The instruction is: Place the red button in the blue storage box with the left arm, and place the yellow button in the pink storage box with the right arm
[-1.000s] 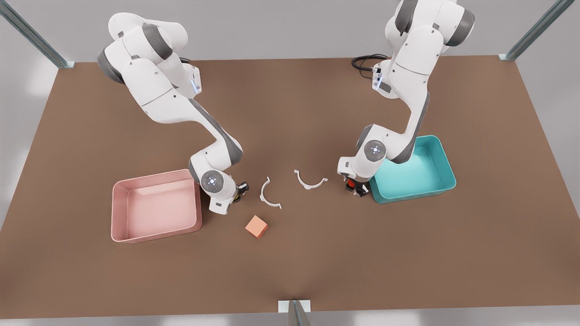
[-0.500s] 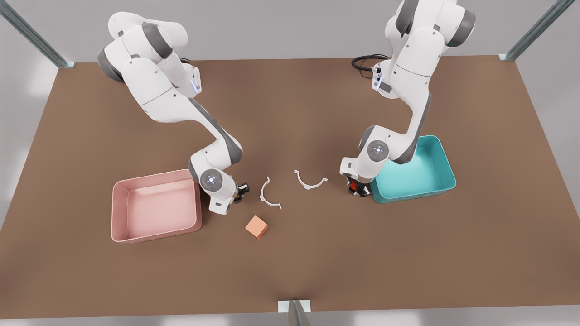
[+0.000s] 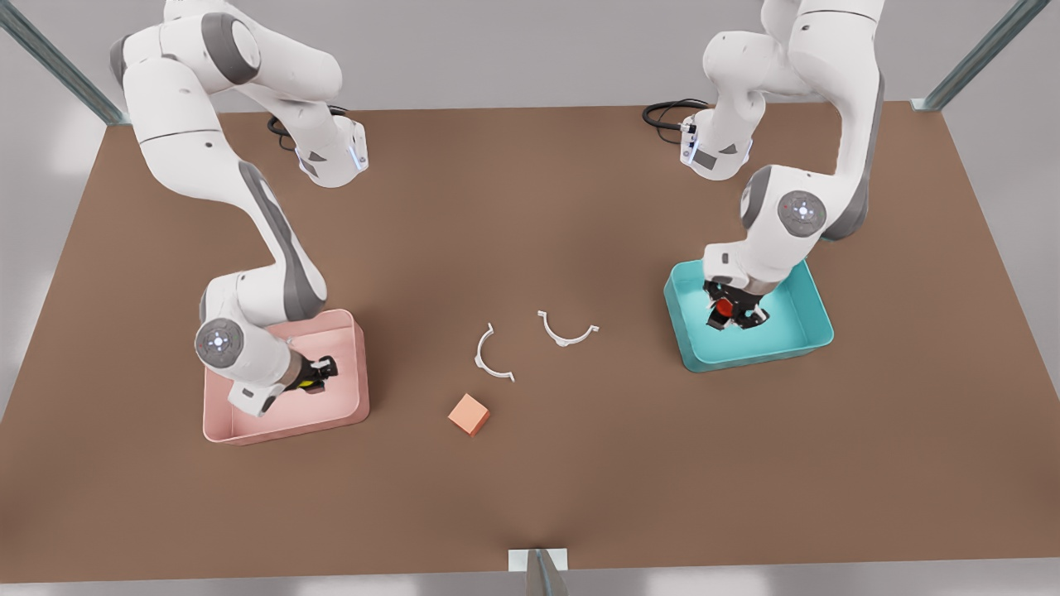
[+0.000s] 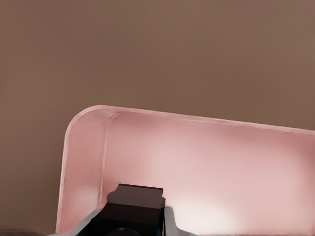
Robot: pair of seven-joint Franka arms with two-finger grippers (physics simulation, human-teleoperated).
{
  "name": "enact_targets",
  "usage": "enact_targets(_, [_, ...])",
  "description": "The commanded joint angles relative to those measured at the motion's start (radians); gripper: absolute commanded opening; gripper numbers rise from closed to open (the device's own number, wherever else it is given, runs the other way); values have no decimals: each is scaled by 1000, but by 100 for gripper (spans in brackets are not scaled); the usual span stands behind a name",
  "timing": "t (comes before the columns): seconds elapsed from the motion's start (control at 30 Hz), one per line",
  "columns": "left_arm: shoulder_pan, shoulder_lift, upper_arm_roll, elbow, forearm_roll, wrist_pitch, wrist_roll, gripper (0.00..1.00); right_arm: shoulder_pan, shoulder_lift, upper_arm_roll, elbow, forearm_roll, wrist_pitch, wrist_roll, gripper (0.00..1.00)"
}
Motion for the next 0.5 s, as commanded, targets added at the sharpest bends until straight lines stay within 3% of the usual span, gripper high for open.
enact_targets(0.0, [59,-18,8,-41,-6,-103,359,56,-11,16,1,-9,-8,-28,-254,48])
enact_targets(0.07, [75,-4,8,-73,-21,-103,382,57,-16,18,2,-56,-7,-19,-252,48])
enact_targets(0.1, [75,11,10,-78,-29,-101,381,92,-17,33,2,-63,-7,1,-252,54])
enact_targets(0.13, [78,34,10,-78,-50,-100,382,100,-26,47,2,-64,-7,12,-252,56])
enact_targets(0.27, [76,80,11,-34,-76,-94,321,100,-28,58,2,-61,-8,29,-252,91])
enact_targets(0.37, [59,69,7,164,-61,-104,-335,100,-28,56,5,-30,-8,23,-242,100])
enact_targets(0.43, [62,71,8,397,-61,-282,-924,100,-11,24,25,68,-8,-43,-203,100])
enact_targets(0.47, [70,75,14,463,-58,-328,-954,100,-11,3,59,127,-8,-115,-144,100])
